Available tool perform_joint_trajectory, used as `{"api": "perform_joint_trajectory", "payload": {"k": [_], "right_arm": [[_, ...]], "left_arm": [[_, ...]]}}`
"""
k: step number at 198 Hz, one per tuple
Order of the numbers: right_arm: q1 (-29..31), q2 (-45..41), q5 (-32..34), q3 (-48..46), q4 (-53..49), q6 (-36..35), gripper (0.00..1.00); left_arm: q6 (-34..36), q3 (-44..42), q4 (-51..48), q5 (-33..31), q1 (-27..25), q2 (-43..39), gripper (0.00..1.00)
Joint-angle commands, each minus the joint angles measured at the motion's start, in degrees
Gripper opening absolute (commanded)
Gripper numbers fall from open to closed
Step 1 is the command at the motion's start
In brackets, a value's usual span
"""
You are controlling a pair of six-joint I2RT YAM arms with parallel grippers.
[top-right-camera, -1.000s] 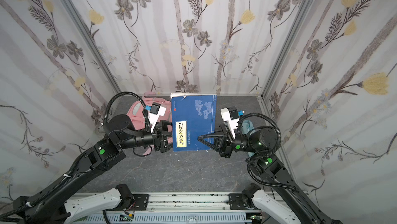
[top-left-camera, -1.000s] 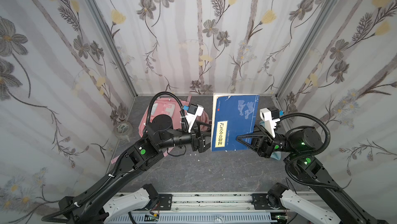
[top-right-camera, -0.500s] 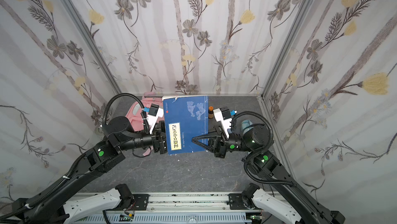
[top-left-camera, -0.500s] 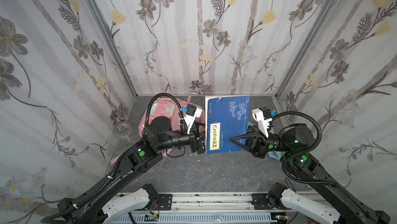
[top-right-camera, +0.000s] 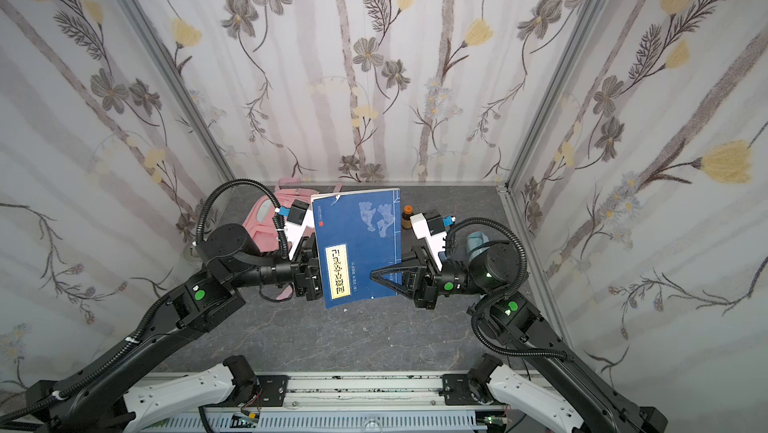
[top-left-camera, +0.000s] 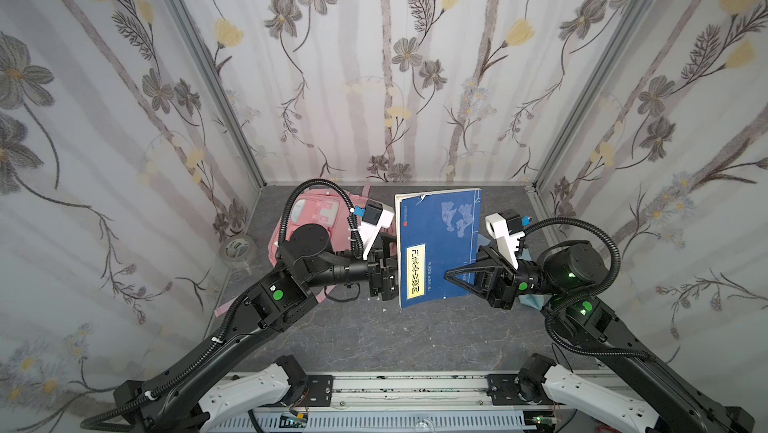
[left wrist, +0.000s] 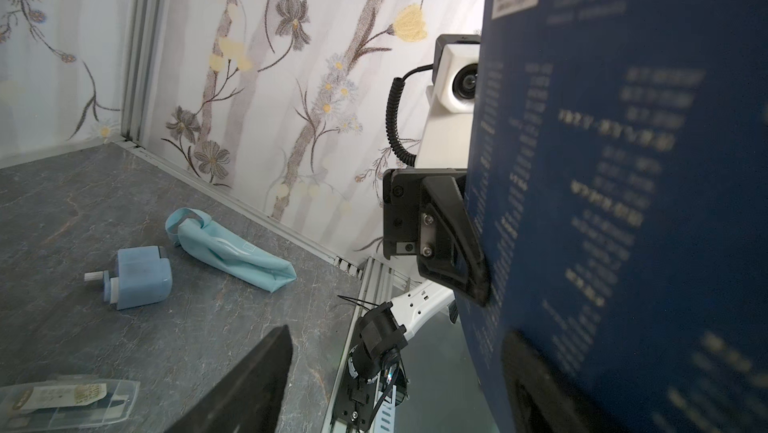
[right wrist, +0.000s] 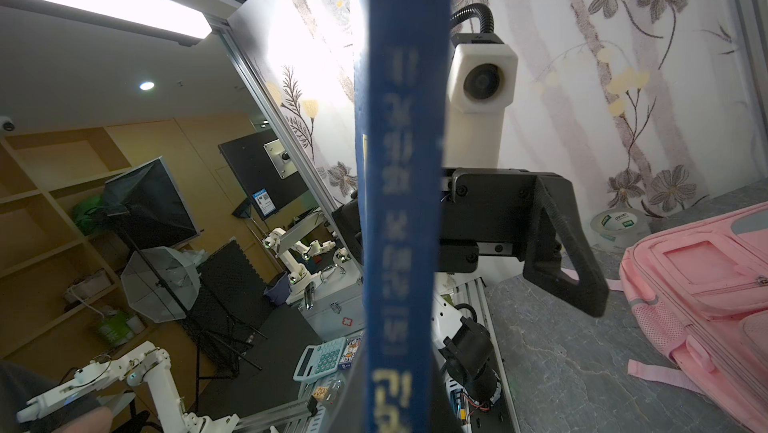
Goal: Pack the student bag
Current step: 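Lift the blue book upright between both grippers above the table, then raise the blue book high with the right gripper while the left releases and withdraws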
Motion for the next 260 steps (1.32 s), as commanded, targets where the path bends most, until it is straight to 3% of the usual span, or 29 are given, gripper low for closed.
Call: {"api": "perform_joint_trajectory", "payload": {"k": [1,33,75,116,160,207,260], "right_arm": [[0.0,-0.22,2.89,1.66,-2.65,-2.88,0.0],[-1.07,-2.73,7.66,1.4,-7.65,-5.54,0.0],[-1.5,-5.01,11.11,0.95,-8.72,-6.37,0.0],[-1.5,-4.63,8.49,1.66,-12.63,-7.95,0.0],[-1.41,-1.89,3.8,1.4,-6.07,-3.41,0.0],[-1.18,1.9,0.3,1.93,-2.82,0.65,0.0],[-1.05,0.33,0.7,1.53,-5.35,0.08,0.0]], "left_arm": [[-0.41,-0.4,4.36,1.31,0.08,-0.98,0.81],[1.41,-1.23,0.56,-7.19,0.75,-4.87,0.89],[1.48,1.17,-6.85,-8.26,0.74,-7.56,0.9],[2.92,3.57,-11.34,-6.44,0.69,-10.29,0.94],[0.86,2.93,-10.57,-5.44,0.78,-10.08,0.94],[-0.07,1.96,-11.0,-8.3,0.71,-8.06,0.86],[0.1,2.95,-7.94,-5.86,0.74,-5.6,0.75]]}}
